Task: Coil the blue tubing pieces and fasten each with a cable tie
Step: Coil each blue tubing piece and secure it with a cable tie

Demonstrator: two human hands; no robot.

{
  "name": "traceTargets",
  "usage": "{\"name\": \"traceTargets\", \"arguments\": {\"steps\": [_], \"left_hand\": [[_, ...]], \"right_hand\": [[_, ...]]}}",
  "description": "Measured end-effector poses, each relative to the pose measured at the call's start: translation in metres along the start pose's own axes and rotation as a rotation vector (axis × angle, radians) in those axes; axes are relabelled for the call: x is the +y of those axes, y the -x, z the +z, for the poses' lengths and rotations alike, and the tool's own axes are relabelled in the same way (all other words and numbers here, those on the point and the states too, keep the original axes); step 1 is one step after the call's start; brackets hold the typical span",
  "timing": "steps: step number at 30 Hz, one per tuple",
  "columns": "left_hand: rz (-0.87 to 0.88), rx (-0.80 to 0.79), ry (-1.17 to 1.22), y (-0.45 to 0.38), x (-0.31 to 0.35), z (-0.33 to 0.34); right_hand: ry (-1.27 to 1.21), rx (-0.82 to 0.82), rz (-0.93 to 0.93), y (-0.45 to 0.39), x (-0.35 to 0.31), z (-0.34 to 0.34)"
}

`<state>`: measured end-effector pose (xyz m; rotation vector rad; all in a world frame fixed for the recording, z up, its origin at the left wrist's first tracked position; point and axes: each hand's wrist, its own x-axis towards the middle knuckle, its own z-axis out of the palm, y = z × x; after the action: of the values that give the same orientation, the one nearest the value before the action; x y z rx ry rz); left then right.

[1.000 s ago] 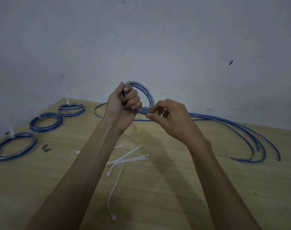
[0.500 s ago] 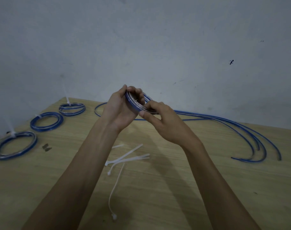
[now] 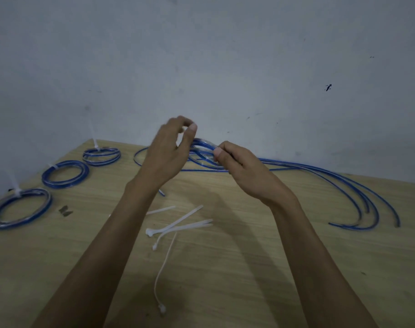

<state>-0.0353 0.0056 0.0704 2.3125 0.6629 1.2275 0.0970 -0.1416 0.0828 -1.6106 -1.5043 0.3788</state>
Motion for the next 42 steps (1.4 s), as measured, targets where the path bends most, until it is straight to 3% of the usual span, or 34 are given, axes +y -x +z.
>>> {"name": "traceTargets", "arguments": {"steps": [2,5,11,20,24,28,29,34,37,42], "left_hand": [[0.078,-0.176,0.195,0.0,0.008,0.003],[0.161,-0.251,0.129,0.001,0.013,0.01],[0.05,-0.281,0.12,0.001,0.013,0.014],[-0.101,-0.535,0.133,0.001,0.009,0.001],[-0.105,-0.534,0.024,-0.003,0.002,-0.023],[-0.131,-0.393,-0.102,-0.009,-0.022,-0.05],[-0.159,-0.357,-0.118,-0.009,-0.03,-0.056],[-0.234,-0.258,-0.108,-0.01,-0.048,-0.071],[-0.203,-0.217,-0.097,-0.01,-0.046,-0.064],[-0.198,-0.201,-0.055,-0.011,-0.046,-0.055]], "right_hand": [[-0.081,0.017,0.046,0.0,0.004,-0.003],[-0.2,0.027,0.141,0.002,0.006,-0.009],[-0.339,0.1,0.256,-0.001,0.007,-0.004],[-0.37,0.128,0.33,-0.007,0.012,0.017],[-0.418,0.189,0.33,-0.011,0.01,0.042],[-0.319,0.359,0.317,-0.014,0.013,0.077],[-0.24,0.333,0.292,-0.013,0.014,0.085],[0.223,-0.118,0.103,-0.012,0.017,0.129],[0.425,-0.223,-0.029,-0.015,0.017,0.153],[0.619,-0.342,0.01,-0.019,0.022,0.161]]}}
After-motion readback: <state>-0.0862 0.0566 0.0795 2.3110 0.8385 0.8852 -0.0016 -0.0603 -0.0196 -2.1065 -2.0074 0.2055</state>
